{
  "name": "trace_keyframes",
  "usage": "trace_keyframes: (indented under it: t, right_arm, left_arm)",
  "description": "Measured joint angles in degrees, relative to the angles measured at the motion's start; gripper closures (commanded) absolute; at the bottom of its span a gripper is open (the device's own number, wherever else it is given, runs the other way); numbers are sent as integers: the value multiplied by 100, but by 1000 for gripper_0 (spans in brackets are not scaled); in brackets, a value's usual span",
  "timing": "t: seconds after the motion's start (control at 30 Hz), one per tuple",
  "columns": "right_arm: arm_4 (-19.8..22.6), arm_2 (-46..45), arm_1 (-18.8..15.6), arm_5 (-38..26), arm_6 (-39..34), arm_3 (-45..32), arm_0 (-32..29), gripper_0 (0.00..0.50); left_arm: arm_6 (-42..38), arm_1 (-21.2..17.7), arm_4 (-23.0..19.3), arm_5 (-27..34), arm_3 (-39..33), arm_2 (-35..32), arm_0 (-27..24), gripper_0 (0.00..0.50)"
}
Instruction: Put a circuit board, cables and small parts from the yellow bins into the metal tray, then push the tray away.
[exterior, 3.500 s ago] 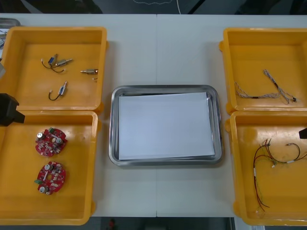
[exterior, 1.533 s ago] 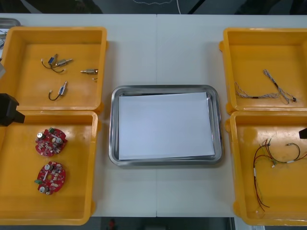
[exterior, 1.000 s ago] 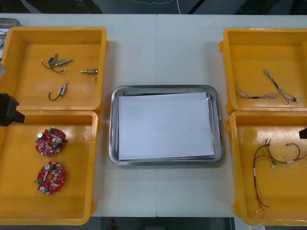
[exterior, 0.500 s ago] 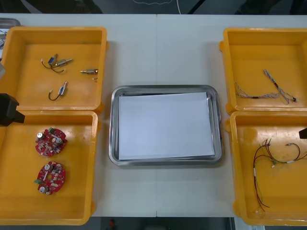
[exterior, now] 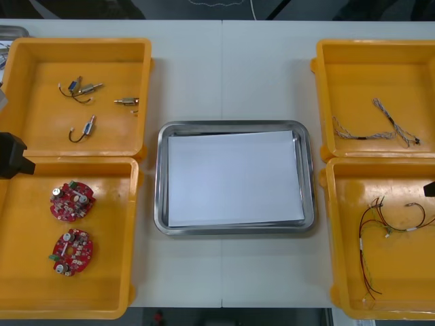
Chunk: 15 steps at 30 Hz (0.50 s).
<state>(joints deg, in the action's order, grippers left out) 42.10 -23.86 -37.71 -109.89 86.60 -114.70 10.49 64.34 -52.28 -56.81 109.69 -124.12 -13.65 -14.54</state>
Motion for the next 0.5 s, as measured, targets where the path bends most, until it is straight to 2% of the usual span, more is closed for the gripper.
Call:
trace_keyframes:
  t: [0.5]
  right_arm:
    - [70, -1, 1, 0, -1, -6, 1, 0]
  left_arm:
    - [0, 118, 41, 0, 0, 13, 228, 0]
